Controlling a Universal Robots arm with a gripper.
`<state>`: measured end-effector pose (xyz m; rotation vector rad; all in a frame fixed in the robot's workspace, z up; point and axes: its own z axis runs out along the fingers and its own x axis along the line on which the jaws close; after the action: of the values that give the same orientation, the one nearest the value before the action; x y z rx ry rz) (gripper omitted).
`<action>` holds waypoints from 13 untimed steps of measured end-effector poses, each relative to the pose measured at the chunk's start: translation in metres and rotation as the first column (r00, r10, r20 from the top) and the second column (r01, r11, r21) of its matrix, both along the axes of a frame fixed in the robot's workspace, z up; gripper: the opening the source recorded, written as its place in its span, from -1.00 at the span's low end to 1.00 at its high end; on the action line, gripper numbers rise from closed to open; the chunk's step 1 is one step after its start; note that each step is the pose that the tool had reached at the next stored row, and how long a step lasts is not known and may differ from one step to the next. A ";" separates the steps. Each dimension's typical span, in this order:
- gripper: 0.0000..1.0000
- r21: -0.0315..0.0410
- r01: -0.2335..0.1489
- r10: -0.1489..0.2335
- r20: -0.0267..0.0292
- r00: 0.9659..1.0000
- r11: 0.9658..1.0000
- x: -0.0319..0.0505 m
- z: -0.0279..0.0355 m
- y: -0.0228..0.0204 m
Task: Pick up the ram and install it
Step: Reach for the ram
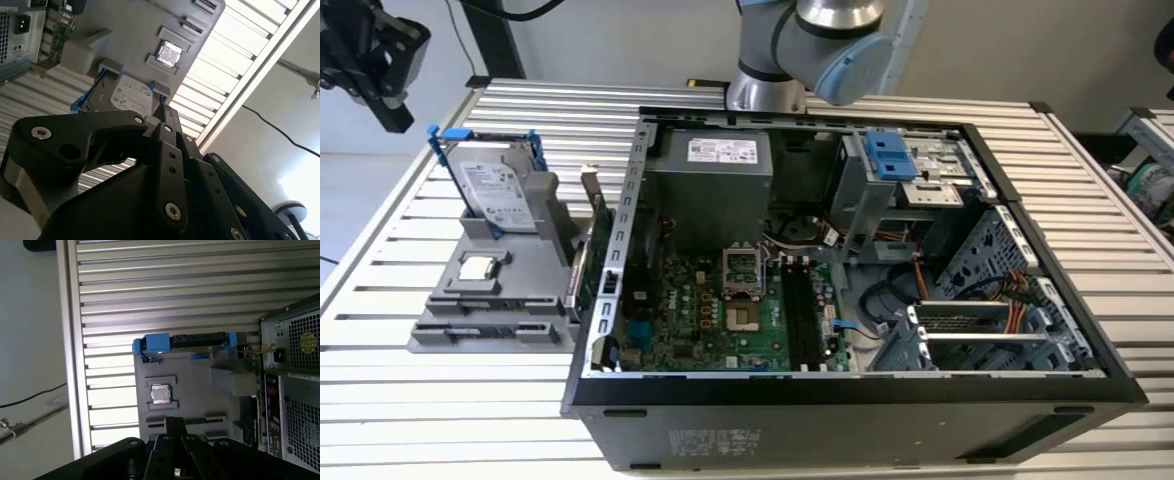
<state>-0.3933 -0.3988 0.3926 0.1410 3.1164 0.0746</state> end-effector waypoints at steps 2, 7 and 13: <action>-1.00 0.000 0.000 0.000 0.000 1.000 1.000 -0.0027 0.0000 0.0000; -1.00 0.000 -0.001 0.001 0.000 1.000 1.000 -0.0023 0.0000 0.0000; -1.00 0.000 -0.007 0.007 -0.001 1.000 1.000 0.0127 -0.0002 -0.0006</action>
<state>-0.3806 -0.3994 0.3924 0.1307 3.1184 0.0749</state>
